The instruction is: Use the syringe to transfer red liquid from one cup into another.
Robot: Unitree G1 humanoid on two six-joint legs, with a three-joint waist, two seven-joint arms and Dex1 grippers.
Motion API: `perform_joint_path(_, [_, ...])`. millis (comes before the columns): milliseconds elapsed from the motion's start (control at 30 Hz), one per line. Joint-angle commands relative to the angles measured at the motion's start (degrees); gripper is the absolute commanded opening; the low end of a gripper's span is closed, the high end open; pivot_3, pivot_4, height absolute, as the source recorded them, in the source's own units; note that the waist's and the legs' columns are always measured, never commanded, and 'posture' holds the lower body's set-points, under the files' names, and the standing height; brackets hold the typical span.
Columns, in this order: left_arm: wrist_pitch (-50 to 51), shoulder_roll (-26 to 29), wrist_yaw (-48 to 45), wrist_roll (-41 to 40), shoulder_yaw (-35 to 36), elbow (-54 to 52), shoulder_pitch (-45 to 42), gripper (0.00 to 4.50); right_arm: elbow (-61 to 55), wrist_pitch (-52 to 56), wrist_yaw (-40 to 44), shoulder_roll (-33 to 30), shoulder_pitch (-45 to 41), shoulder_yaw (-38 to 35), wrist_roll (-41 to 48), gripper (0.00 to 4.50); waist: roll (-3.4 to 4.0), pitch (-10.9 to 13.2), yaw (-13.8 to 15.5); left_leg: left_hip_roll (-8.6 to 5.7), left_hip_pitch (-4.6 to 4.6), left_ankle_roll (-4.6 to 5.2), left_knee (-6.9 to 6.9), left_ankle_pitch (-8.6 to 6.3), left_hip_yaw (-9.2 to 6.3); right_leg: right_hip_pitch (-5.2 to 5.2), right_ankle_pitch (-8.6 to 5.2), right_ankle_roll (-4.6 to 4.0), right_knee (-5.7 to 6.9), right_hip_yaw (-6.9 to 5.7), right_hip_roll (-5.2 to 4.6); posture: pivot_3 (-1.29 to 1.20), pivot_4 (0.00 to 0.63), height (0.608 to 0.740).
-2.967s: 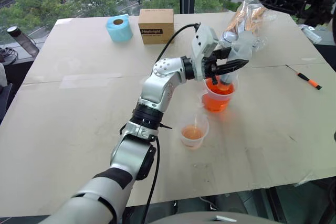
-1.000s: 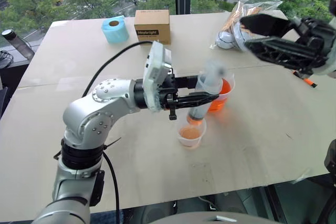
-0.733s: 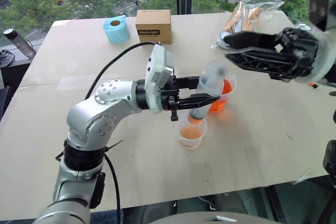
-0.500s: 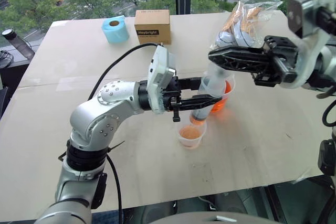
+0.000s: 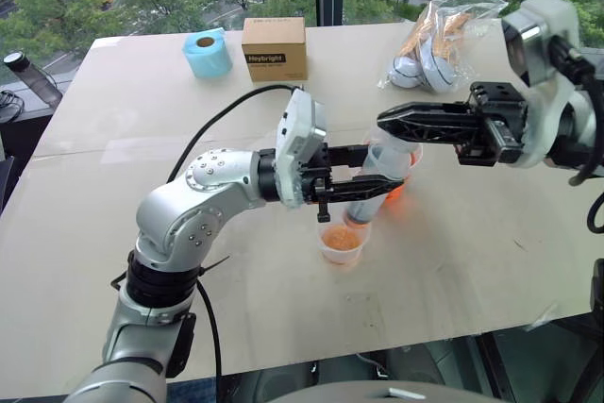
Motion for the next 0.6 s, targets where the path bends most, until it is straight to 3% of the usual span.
perform_joint_path(33, [-2.22, -0.65, 0.85, -0.75, 2.61, -1.40, -1.05, 1.45, -2.06, 1.24, 1.53, -0.96, 1.65, 1.98, -1.13, 0.04, 0.00, 0.00, 0.00, 0.00, 0.00, 0.00, 0.00, 0.00, 0.00, 0.00, 0.00, 0.00, 0.00, 0.00, 0.00, 0.00, 0.150, 0.740])
perform_joint_path(600, [-2.69, -1.19, 2.14, -0.04, 2.45, -4.38, 1.68, 1.45, -4.75, -1.47, 3.22, 1.77, 8.16, 3.33, -4.55, 0.04, 0.00, 0.00, 0.05, 0.00, 0.00, 0.00, 0.00, 0.00, -0.02, 0.00, 0.00, 0.00, 0.00, -0.01, 0.00, 0.00, 0.150, 0.740])
